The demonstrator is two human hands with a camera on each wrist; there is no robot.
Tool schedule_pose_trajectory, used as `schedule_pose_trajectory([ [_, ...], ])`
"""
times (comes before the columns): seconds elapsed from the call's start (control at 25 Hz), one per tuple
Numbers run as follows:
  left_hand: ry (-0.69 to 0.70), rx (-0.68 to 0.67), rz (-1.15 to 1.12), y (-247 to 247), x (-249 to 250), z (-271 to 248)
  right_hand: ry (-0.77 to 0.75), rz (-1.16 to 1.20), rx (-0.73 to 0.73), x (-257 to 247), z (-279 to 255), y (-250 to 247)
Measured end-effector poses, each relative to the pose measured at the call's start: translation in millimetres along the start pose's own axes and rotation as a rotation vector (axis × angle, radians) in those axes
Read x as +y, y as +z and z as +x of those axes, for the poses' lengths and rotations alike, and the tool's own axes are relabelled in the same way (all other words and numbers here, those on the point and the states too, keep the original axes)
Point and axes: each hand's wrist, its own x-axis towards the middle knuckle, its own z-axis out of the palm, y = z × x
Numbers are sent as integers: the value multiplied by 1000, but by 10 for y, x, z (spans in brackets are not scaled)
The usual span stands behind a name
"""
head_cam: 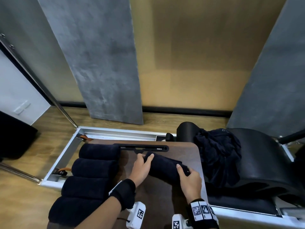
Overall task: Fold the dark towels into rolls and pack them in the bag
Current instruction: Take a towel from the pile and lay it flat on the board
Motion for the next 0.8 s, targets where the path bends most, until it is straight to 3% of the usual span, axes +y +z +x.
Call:
schedule_pose_trajectory([
  [0.24,-66,-22,-45,-7,179,86,102,24,-43,-41,-39,21],
  [0.44,-39,-57,-184,-204,401,77,159,327,0,-294,-185,41],
  [0.6,88,15,-304,-754,524,-9,-16,491,31,-789,-422,274],
  [0.8,199,179,-471,-1819,375,-18,-121,542,-100,-1501,-745,1080],
])
